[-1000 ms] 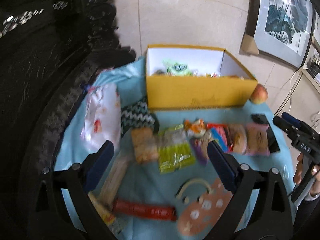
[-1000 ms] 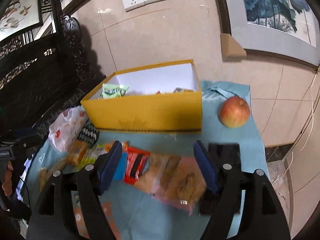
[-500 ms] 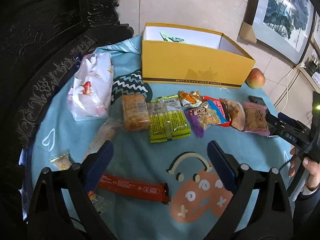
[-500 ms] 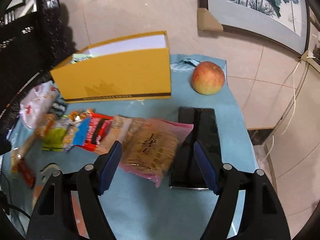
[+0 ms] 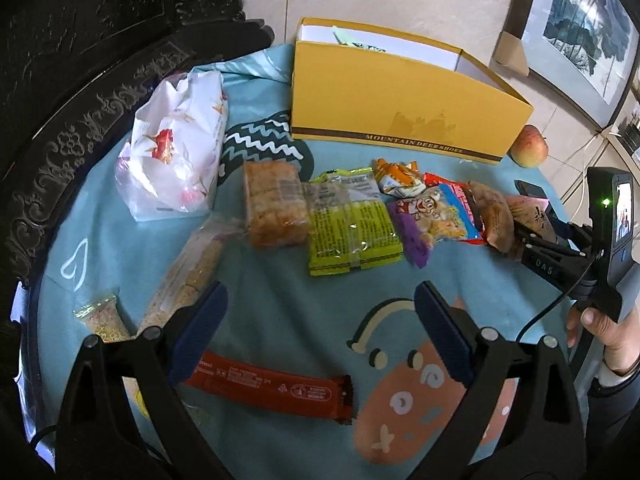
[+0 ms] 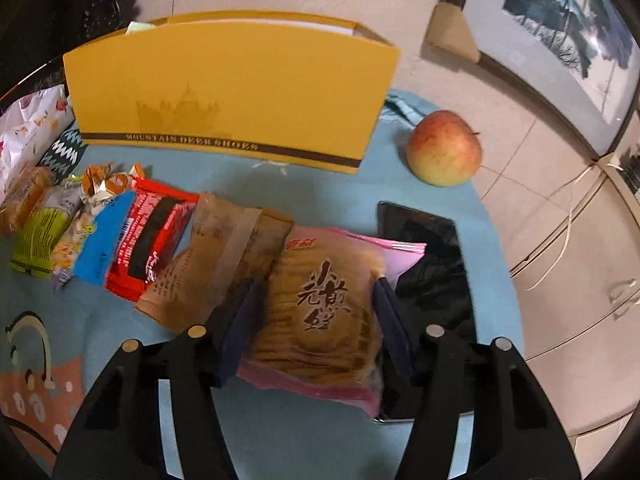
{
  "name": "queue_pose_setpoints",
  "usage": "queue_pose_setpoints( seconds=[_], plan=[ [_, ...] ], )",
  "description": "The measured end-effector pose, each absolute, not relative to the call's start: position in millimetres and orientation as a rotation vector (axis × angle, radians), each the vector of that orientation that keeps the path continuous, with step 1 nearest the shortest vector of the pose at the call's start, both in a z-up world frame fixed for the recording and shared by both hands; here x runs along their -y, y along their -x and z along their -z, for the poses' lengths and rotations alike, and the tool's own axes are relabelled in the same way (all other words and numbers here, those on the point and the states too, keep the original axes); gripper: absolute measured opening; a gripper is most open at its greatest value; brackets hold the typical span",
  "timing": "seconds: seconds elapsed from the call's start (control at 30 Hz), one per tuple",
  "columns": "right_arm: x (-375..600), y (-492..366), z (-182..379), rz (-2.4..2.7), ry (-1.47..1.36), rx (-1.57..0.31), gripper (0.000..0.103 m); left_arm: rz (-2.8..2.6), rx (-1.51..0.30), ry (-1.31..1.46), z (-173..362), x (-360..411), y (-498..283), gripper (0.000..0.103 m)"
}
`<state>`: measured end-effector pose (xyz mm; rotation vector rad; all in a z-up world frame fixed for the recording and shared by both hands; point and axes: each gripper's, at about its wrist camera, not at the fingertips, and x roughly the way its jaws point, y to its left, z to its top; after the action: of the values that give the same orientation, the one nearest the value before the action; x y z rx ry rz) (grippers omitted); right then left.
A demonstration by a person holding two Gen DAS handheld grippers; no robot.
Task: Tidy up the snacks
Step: 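Grasp the pink cracker bag with the right gripper while the left gripper grasps the green-yellow snack bag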
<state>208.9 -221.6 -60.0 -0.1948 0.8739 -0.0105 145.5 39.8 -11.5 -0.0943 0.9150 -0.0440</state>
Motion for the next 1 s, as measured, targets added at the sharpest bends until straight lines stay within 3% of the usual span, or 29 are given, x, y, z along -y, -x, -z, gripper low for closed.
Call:
queue_pose_setpoints(
  seconds=[0.17,0.43,0.53,0.6,0.8,0.93,1.0],
  plan=[
    [233.3,-194.8,51.6,-0.079,0.09,-0.894,0.049,0.066,-0.912,0.098,12.7,-30.2,-154.8,0.096],
    [274.9,-153.5,38.1,-0.183,-0.217,-0.84,0.049,0.072,-0.94,0.091,24.9,-14.9,-190.9,0.096],
    [275.3,-150.2,33.2,-0.236,-0.248,-0.818,0.049,0.095,-0.976,0.142,33.9,-13.4,-205.3,0.092],
    [271.1,-147.3,30.6,-0.265,-0.252,-0.81,0.05,0.112,-0.991,0.169,36.9,-11.1,-212.9,0.081],
    [266.8,-144.8,29.9,-0.303,-0.28,-0.821,0.05,0.121,-1.056,0.208,44.9,-10.8,-238.8,0.078],
    [266.2,-142.1,27.0,-0.317,-0.279,-0.811,0.05,0.042,-1.06,0.133,50.0,-7.0,-251.8,0.083],
    [264.5,-141.5,27.3,-0.323,-0.28,-0.813,0.05,0.019,-1.08,0.084,57.6,-3.1,-256.8,0.092]
  ],
)
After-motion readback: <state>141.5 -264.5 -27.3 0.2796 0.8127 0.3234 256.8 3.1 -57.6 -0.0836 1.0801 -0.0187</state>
